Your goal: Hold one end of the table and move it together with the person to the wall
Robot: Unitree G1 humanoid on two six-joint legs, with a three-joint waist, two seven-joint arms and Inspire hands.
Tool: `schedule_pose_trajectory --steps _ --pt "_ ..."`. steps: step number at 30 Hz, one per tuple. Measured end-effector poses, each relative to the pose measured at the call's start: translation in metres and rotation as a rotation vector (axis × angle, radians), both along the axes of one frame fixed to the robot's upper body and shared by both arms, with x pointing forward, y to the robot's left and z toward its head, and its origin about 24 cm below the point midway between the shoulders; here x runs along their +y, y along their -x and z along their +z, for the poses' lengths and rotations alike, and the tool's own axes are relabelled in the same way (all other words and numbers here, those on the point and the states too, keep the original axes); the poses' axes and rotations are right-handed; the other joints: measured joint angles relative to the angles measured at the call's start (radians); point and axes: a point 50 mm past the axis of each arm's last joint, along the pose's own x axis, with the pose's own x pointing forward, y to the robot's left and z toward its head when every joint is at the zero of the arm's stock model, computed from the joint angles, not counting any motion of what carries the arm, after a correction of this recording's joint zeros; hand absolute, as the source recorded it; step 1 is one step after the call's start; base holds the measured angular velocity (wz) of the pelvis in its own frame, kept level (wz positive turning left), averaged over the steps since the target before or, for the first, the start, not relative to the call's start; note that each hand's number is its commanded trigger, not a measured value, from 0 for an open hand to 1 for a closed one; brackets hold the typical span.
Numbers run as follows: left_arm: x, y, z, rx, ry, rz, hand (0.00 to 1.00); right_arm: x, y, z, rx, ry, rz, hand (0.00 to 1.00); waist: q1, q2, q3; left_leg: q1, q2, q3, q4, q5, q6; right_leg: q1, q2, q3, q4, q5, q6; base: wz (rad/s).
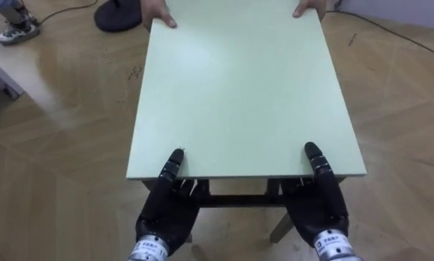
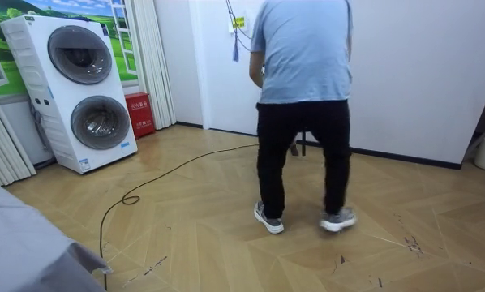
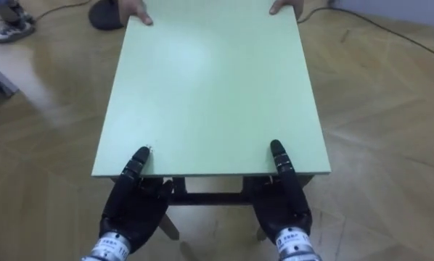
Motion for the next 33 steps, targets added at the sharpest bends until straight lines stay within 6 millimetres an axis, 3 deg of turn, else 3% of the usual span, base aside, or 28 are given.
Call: schedule_pose_trajectory --steps 3,5,6,8,9,10,12,13,14,15,17,19,28,32,33 --pt "-0.002 0.002 -0.001 0.015 0.02 0.007 1.0 0.002 -0.001 0.0 -0.002 -0.004 0.007 1.0 0.004 -0.002 0.0011 0.002 -0.017 0.006 0.003 -0.01 0.021 -0.004 -0.025 -0.001 0.039 -0.004 0.008 0.21" --pt "-0.003 0.004 -0.003 0.032 0.035 0.008 1.0 0.001 0.0 0.0 -0.001 0.0 0.009 1.0 0.006 -0.003 0.0026 0.005 -0.025 0.037 0.017 -0.024 0.042 -0.01 -0.053 0.003 0.102 -0.011 0.018 0.21" --pt "-0.004 0.005 -0.003 0.038 0.041 0.005 1.0 0.001 0.0 0.0 0.001 -0.001 0.01 1.0 0.013 -0.006 0.0057 0.013 -0.03 0.046 0.022 -0.033 0.055 -0.033 -0.077 0.02 0.181 -0.013 0.021 0.29" --pt "-0.003 0.006 -0.004 0.043 0.04 0.006 1.0 0.0 0.002 -0.001 0.008 -0.004 -0.001 1.0 0.008 -0.02 0.0141 0.026 -0.052 0.022 0.04 -0.049 0.075 -0.083 -0.11 0.109 0.345 -0.005 0.015 0.52" --pt "-0.003 0.006 -0.004 0.048 0.036 0.001 1.0 0.001 0.004 -0.003 0.017 -0.011 -0.01 1.0 -0.01 -0.019 0.0167 0.021 -0.061 -0.034 0.061 -0.066 0.085 -0.136 -0.105 0.193 0.429 -0.008 0.006 0.89" --pt "-0.002 0.006 -0.004 0.046 0.032 0.001 1.0 0.0 0.005 -0.003 0.017 -0.012 -0.014 1.0 -0.033 -0.013 0.0177 0.002 -0.071 -0.074 0.078 -0.081 0.094 -0.182 -0.066 0.267 0.415 -0.048 0.006 0.92" --pt "-0.002 0.006 -0.004 0.045 0.031 -0.002 1.0 0.001 0.007 -0.004 0.019 -0.015 -0.016 1.0 -0.054 -0.013 0.0169 -0.002 -0.104 -0.126 0.083 -0.081 0.1 -0.223 -0.035 0.328 0.318 -0.07 0.007 1.02" --pt "-0.002 0.006 -0.004 0.046 0.031 -0.006 1.0 0.001 0.008 -0.005 0.022 -0.016 -0.017 1.0 -0.071 -0.014 0.0159 0.001 -0.134 -0.16 0.091 -0.075 0.102 -0.229 -0.019 0.358 0.226 -0.062 0.013 1.09" --pt "-0.002 0.006 -0.004 0.048 0.03 -0.007 1.0 0.001 0.009 -0.005 0.024 -0.018 -0.018 1.0 -0.079 -0.014 0.0164 0.003 -0.143 -0.17 0.098 -0.077 0.104 -0.235 -0.011 0.373 0.203 -0.026 0.014 1.08" --pt "-0.003 0.007 -0.006 0.059 0.031 -0.017 1.0 0.002 0.012 -0.008 0.036 -0.025 -0.022 1.0 -0.09 -0.004 0.009 0.013 -0.156 -0.186 0.097 -0.078 0.101 -0.225 -0.001 0.387 0.189 -0.011 0.018 0.54" --pt "-0.001 0.008 -0.006 0.058 0.02 -0.025 1.0 0.0 0.013 -0.008 0.037 -0.022 -0.023 1.0 -0.056 0.004 0.0054 0.03 -0.154 -0.2 0.058 -0.067 0.091 -0.204 0.005 0.38 0.149 0.005 0.015 0.2" --pt "0.006 0.006 -0.003 0.039 -0.019 -0.017 1.0 0.004 0.015 -0.009 0.044 -0.033 -0.008 1.0 -0.043 -0.004 0.0055 0.039 -0.15 -0.219 0.032 -0.049 0.09 -0.172 0.013 0.352 0.101 0.024 -0.005 0.32" --pt "0.014 0.012 -0.004 0.038 -0.043 0.008 1.0 0.016 0.02 -0.012 0.064 -0.051 0.028 1.0 0.017 -0.035 0.0041 0.057 -0.129 -0.258 0.004 -0.049 0.074 -0.079 0.047 0.292 -0.028 0.061 -0.024 0.22" --pt "0.013 0.013 -0.004 0.042 -0.035 0.01 1.0 0.014 0.019 -0.012 0.056 -0.041 0.028 1.0 0.022 -0.035 0.004 0.023 -0.142 -0.307 0.013 -0.047 0.067 -0.073 0.055 0.261 -0.043 0.061 -0.027 0.48" --pt "0.013 0.013 -0.004 0.04 -0.034 0.009 1.0 0.013 0.019 -0.012 0.049 -0.037 0.027 1.0 0.02 -0.033 0.0037 0.011 -0.148 -0.321 0.024 -0.045 0.065 -0.073 0.055 0.232 -0.044 0.058 -0.03 0.7"
